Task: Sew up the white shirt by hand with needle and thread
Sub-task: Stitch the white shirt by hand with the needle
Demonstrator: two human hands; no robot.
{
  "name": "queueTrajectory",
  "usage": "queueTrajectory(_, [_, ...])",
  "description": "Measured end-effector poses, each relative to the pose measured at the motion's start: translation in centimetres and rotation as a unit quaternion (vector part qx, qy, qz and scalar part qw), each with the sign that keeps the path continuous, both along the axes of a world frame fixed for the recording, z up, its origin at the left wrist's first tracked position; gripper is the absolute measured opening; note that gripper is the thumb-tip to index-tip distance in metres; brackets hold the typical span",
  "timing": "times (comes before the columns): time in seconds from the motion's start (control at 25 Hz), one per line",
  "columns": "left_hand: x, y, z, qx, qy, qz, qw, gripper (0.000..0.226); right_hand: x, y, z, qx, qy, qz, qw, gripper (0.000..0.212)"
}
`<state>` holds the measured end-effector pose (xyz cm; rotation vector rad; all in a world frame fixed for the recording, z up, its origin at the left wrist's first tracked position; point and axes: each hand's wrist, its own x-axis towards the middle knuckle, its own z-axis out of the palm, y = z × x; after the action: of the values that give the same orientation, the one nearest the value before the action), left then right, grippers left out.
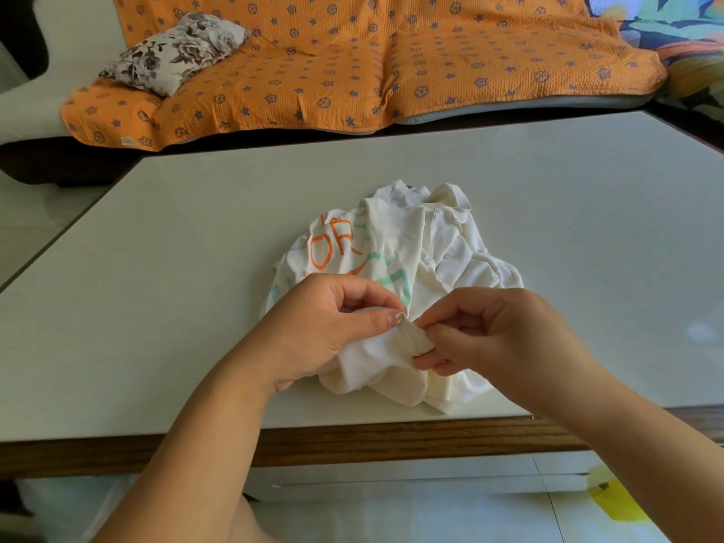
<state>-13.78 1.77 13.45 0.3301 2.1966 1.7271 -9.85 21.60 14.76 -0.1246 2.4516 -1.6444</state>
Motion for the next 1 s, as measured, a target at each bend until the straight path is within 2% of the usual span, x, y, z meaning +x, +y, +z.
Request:
queueTrajectory(0.16, [-0.1,0.2,-0.2,0.037,-0.031,-0.010,0.999,0.016,-0.3,0.2,-0.2,-0.058,-0.022,0.021,0.998,0.016])
queueTrajectory(0.32, [-0.1,0.6,-0.3,0.082,-0.063,0.005,0.995,0.009,-0.7,0.0,-0.5,-0.122,-0.048,-0.003,0.991,0.012])
queueTrajectory(0.64, [0.0,1.4,-0.5,0.125,-0.082,0.046,0.988,0.005,-1.1,-0.4,-1.0,-0.087,-0.030,-0.025,0.995,0.011])
queueTrajectory(0.8, [-0.1,1.5,-0.5,0.140,-0.090,0.055,0.985,0.006,-1.3,-0.4,-1.2,-0.098,-0.018,-0.043,0.994,0.010])
queueTrajectory(1.0, [-0.2,1.7,-0.7,0.144,-0.097,0.063,0.983,0.011,-0.9,-0.7,-1.6,-0.086,0.018,-0.022,0.996,0.012])
